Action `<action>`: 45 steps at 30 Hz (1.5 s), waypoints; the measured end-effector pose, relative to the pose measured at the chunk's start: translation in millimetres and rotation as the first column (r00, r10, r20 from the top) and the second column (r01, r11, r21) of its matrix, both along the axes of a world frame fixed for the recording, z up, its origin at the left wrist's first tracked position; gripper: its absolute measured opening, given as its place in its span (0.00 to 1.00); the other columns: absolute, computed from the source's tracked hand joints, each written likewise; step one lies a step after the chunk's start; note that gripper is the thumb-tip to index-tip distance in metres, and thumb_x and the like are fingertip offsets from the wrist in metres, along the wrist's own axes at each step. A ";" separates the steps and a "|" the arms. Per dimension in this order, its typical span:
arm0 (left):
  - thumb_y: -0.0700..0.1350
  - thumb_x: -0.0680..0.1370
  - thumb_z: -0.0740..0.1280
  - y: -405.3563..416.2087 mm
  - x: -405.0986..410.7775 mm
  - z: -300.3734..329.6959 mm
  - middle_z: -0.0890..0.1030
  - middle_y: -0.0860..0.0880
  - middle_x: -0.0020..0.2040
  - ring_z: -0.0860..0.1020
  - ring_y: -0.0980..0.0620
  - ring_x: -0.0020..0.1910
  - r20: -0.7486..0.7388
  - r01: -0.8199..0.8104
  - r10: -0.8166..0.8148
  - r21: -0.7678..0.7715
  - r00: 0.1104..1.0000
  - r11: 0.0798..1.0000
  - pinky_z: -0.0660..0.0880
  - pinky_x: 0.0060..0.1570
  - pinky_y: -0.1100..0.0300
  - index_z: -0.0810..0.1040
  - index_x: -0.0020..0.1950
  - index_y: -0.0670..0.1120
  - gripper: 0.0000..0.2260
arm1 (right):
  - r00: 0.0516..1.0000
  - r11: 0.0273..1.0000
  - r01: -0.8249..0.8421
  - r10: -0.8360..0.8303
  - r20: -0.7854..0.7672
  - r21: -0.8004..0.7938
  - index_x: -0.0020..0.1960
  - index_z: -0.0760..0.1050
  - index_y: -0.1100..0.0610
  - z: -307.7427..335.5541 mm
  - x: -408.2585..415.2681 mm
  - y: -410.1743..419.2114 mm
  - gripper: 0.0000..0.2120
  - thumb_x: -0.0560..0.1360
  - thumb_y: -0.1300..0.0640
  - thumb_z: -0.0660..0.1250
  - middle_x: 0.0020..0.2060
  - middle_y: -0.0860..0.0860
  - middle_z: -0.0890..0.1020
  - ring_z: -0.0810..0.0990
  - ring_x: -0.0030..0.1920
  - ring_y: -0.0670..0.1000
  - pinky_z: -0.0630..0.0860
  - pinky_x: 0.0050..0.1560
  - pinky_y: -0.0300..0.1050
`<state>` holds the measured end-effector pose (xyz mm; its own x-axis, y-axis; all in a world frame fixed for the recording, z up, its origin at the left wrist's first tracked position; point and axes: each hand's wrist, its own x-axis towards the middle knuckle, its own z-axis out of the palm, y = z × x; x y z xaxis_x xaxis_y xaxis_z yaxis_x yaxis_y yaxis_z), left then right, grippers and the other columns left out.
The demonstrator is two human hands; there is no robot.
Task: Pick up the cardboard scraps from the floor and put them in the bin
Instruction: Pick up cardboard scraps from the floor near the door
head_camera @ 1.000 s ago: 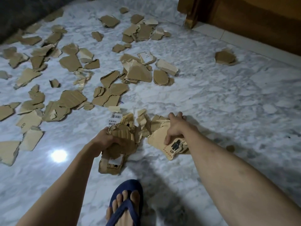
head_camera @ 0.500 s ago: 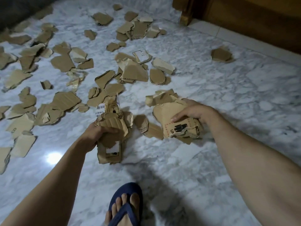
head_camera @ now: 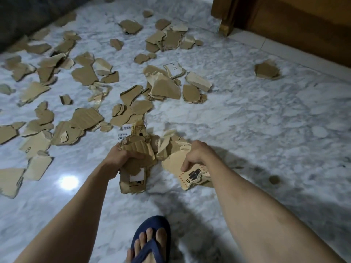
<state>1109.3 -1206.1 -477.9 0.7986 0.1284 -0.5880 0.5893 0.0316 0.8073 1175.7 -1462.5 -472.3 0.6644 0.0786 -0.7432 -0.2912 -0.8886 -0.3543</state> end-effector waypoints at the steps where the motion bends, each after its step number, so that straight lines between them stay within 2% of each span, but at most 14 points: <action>1: 0.35 0.60 0.78 -0.1 0.4 0.4 0.86 0.42 0.47 0.84 0.42 0.42 -0.001 -0.008 0.008 -0.008 1.000 1.000 0.82 0.36 0.53 0.84 0.52 0.47 0.22 | 0.998 0.997 0.047 -0.044 -0.052 0.057 0.50 0.78 0.61 3.5 2.2 -8.0 0.27 0.55 0.59 0.85 0.47 0.57 0.86 0.85 0.44 0.56 0.83 0.51 0.52; 4: 0.36 0.60 0.78 1.2 0.9 0.7 0.86 0.42 0.48 0.84 0.43 0.43 0.001 -0.020 0.020 -0.022 1.000 1.000 0.81 0.35 0.54 0.83 0.56 0.46 0.24 | 0.947 0.928 0.289 -0.242 -0.210 0.234 0.53 0.80 0.63 18.8 11.6 -47.3 0.26 0.58 0.65 0.84 0.44 0.60 0.87 0.87 0.43 0.59 0.84 0.47 0.53; 7: 0.37 0.59 0.78 3.2 0.6 0.5 0.86 0.43 0.46 0.83 0.41 0.44 -0.019 -0.062 0.061 -0.040 0.998 0.997 0.80 0.38 0.53 0.83 0.55 0.44 0.24 | 0.826 0.731 0.558 -0.444 -0.348 0.393 0.57 0.80 0.65 32.9 23.5 -85.4 0.37 0.50 0.61 0.86 0.42 0.61 0.87 0.87 0.40 0.58 0.84 0.40 0.52; 11: 0.43 0.52 0.80 5.5 0.4 -2.5 0.85 0.42 0.45 0.83 0.43 0.44 -0.019 -0.100 0.099 -0.073 0.995 0.992 0.80 0.38 0.54 0.82 0.55 0.40 0.32 | 0.802 0.620 0.594 -0.502 -0.323 0.512 0.60 0.79 0.64 49.7 35.4 -91.8 0.27 0.62 0.64 0.79 0.41 0.59 0.87 0.87 0.38 0.56 0.84 0.36 0.48; 17: 0.41 0.56 0.79 10.1 3.1 -3.6 0.85 0.41 0.47 0.83 0.43 0.44 -0.029 -0.131 0.129 -0.073 0.991 0.989 0.80 0.37 0.54 0.81 0.60 0.38 0.32 | 0.987 0.928 0.162 -0.155 -0.048 0.335 0.73 0.65 0.50 38.6 50.6 -30.1 0.50 0.57 0.62 0.84 0.63 0.58 0.79 0.81 0.56 0.61 0.80 0.57 0.59; 21: 0.39 0.56 0.81 17.5 9.4 -3.5 0.86 0.38 0.49 0.85 0.43 0.41 -0.052 -0.105 0.106 0.014 0.993 0.994 0.81 0.33 0.54 0.83 0.56 0.41 0.27 | 0.986 0.976 -0.164 0.168 -0.021 0.147 0.81 0.49 0.44 22.1 63.9 16.9 0.63 0.58 0.63 0.84 0.77 0.56 0.64 0.73 0.68 0.63 0.76 0.63 0.56; 23: 0.35 0.63 0.81 24.6 18.2 -3.4 0.85 0.37 0.51 0.85 0.44 0.38 -0.054 -0.086 0.091 0.094 0.994 0.992 0.82 0.33 0.51 0.83 0.56 0.42 0.23 | 0.975 0.975 -0.215 0.218 -0.050 0.054 0.79 0.52 0.42 14.8 70.4 27.4 0.64 0.53 0.60 0.84 0.74 0.55 0.69 0.75 0.65 0.64 0.77 0.61 0.59; 28: 0.34 0.65 0.81 24.1 49.3 -0.1 0.76 0.42 0.59 0.79 0.40 0.51 -0.123 -0.093 0.118 0.196 0.985 0.976 0.79 0.38 0.51 0.47 0.79 0.46 0.54 | 0.979 0.978 -0.201 0.199 -0.041 -0.048 0.62 0.62 0.40 -9.5 77.8 28.6 0.53 0.42 0.55 0.83 0.54 0.52 0.81 0.81 0.50 0.61 0.78 0.55 0.61; 30: 0.33 0.64 0.82 21.4 61.7 2.2 0.74 0.44 0.62 0.78 0.39 0.55 -0.119 -0.091 0.118 0.214 0.986 0.973 0.79 0.43 0.50 0.43 0.81 0.48 0.60 | 0.982 0.980 -0.189 0.187 -0.032 -0.062 0.52 0.66 0.46 -8.5 76.3 29.6 0.43 0.41 0.55 0.82 0.50 0.52 0.82 0.82 0.47 0.60 0.79 0.54 0.60; 33: 0.40 0.50 0.85 27.1 68.6 4.6 0.80 0.43 0.61 0.82 0.39 0.54 -0.181 0.018 0.021 0.209 0.983 0.978 0.83 0.46 0.46 0.65 0.76 0.45 0.57 | 0.975 0.970 -0.223 0.223 -0.014 -0.098 0.48 0.69 0.51 2.0 73.7 30.6 0.35 0.47 0.54 0.84 0.49 0.50 0.79 0.80 0.48 0.56 0.80 0.54 0.58; 35: 0.37 0.52 0.83 29.0 68.8 3.4 0.85 0.40 0.52 0.83 0.37 0.51 -0.177 0.094 -0.057 0.211 0.983 0.973 0.84 0.45 0.47 0.79 0.62 0.41 0.38 | 0.973 0.971 -0.230 0.228 -0.025 -0.067 0.52 0.71 0.54 5.3 75.7 29.2 0.33 0.53 0.58 0.85 0.51 0.52 0.79 0.81 0.48 0.57 0.81 0.53 0.58; 38: 0.31 0.60 0.80 33.5 70.0 6.0 0.86 0.38 0.48 0.84 0.35 0.50 -0.158 0.128 -0.097 0.197 0.983 0.972 0.83 0.43 0.49 0.83 0.54 0.38 0.23 | 0.985 0.988 -0.145 0.149 -0.090 0.046 0.56 0.74 0.59 15.5 89.4 21.7 0.31 0.57 0.65 0.83 0.47 0.58 0.84 0.85 0.43 0.60 0.83 0.48 0.54; 43: 0.43 0.46 0.82 54.0 102.8 13.6 0.86 0.39 0.49 0.85 0.36 0.48 -0.166 0.076 -0.042 0.205 0.985 0.976 0.83 0.49 0.39 0.85 0.51 0.40 0.33 | 0.984 0.951 0.173 -0.179 0.001 0.255 0.57 0.75 0.58 41.9 133.8 5.8 0.30 0.58 0.64 0.84 0.47 0.58 0.85 0.85 0.45 0.57 0.82 0.47 0.49; 45: 0.40 0.50 0.82 53.9 122.5 21.7 0.86 0.39 0.49 0.85 0.38 0.48 -0.157 0.045 -0.011 0.212 0.988 0.976 0.83 0.50 0.41 0.85 0.50 0.42 0.28 | 0.942 0.895 0.299 -0.331 0.044 0.330 0.59 0.75 0.57 45.0 154.5 10.5 0.35 0.56 0.64 0.85 0.50 0.57 0.85 0.85 0.48 0.57 0.82 0.48 0.51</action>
